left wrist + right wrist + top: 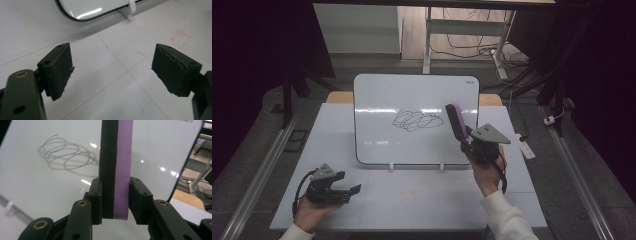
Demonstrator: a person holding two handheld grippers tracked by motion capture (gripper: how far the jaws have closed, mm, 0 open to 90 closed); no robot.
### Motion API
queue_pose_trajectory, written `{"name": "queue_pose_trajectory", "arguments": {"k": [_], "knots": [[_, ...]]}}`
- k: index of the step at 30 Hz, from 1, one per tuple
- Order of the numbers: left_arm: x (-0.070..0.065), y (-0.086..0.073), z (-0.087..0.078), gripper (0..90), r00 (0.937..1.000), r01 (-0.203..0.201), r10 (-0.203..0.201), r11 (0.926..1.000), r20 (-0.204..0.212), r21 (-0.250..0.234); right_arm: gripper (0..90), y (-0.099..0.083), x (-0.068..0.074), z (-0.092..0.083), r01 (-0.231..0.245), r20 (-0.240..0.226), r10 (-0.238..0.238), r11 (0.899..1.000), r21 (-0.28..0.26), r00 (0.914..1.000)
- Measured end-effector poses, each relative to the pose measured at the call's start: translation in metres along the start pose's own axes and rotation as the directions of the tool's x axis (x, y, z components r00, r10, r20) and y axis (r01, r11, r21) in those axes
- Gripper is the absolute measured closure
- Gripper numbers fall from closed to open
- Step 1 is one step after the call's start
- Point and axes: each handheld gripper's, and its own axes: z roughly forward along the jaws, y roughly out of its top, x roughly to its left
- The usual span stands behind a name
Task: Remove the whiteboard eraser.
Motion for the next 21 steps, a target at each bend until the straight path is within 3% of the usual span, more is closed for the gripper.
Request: {"name": "queue_pose_trajectory", "arguments": {"k": [4, 14, 21], "knots": [[-0.002, 0.001, 0.001, 18.0, 1.0000, -0.002, 0.002, 1.0000, 0.007, -0.001, 65.0, -0.009, 0.006, -0.006, -0.021, -0.063, 0.021, 1.000, -0.003, 0.9978], [-0.004, 0.006, 0.002, 18.9, 0.9992, 0.010, -0.010, 0.9999, 0.039, -0.009, 65.0, -0.031, 0.021, -0.010, -0.004, -0.143, 0.005, 1.000, 0.013, 0.9897], [-0.010, 0.015, 0.001, 19.4, 0.9974, 0.019, -0.017, 0.9993, 0.070, -0.031, 64.9, -0.041, 0.036, -0.005, 0.049, -0.213, -0.042, 0.998, 0.029, 0.9761]]}}
